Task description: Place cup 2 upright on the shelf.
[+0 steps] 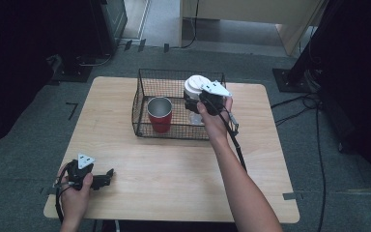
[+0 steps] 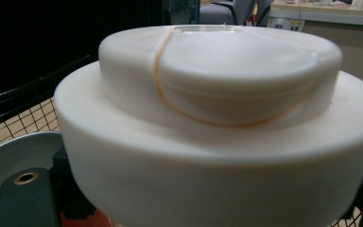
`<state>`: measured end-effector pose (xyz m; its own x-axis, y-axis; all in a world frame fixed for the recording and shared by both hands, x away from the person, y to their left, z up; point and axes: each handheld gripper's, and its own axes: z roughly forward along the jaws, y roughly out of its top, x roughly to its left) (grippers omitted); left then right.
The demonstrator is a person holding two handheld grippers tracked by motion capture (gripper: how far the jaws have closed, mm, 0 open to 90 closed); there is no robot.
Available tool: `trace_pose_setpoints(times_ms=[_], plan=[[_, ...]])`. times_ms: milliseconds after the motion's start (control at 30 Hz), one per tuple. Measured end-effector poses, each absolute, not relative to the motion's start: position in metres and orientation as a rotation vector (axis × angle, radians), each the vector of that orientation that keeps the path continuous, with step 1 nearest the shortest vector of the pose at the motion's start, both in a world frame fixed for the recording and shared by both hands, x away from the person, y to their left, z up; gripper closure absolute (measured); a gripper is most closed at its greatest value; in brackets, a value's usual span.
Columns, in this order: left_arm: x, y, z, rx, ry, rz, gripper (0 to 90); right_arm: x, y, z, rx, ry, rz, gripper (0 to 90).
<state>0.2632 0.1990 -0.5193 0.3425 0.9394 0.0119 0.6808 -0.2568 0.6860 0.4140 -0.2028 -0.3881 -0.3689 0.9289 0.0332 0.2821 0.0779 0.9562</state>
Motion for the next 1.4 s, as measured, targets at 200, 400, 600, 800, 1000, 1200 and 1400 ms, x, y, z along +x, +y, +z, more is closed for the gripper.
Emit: trace_pose_setpoints(times_ms=[200, 400, 600, 800, 1000, 1200, 1400], plan=[[0.263, 0.199, -0.519, 2.026, 1.41, 0.573, 0.0, 0.419, -0.2, -0.396, 1.224, 1.744, 1.29, 15.5], [0.263, 0.199, -0.519, 2.026, 1.41, 0.573, 0.0, 0.422, -0.198, -0.402, 1.228, 1.76, 1.275, 15.4], [0.263, 0.199, -0.519, 2.026, 1.41, 0.573, 0.0, 0.424, -0.195, -0.408, 1.229, 1.782, 1.269, 15.4], [0.263, 0.199, -0.519, 2.027, 1.408, 0.572, 0.0, 0.43, -0.194, -0.414, 1.247, 1.803, 1.255, 15.4], [0.263, 0.199, -0.519, 2.027, 1.408, 0.572, 0.0, 0.437, -0.199, -0.418, 1.288, 1.795, 1.254, 15.4], [0.263, 0.199, -0.519, 2.027, 1.408, 0.572, 0.0, 0.441, -0.201, -0.422, 1.312, 1.808, 1.258, 15.3], [0.263, 0.199, -0.519, 2.03, 1.407, 0.572, 0.0, 0.441, -0.198, -0.424, 1.309, 1.836, 1.229, 15.3]])
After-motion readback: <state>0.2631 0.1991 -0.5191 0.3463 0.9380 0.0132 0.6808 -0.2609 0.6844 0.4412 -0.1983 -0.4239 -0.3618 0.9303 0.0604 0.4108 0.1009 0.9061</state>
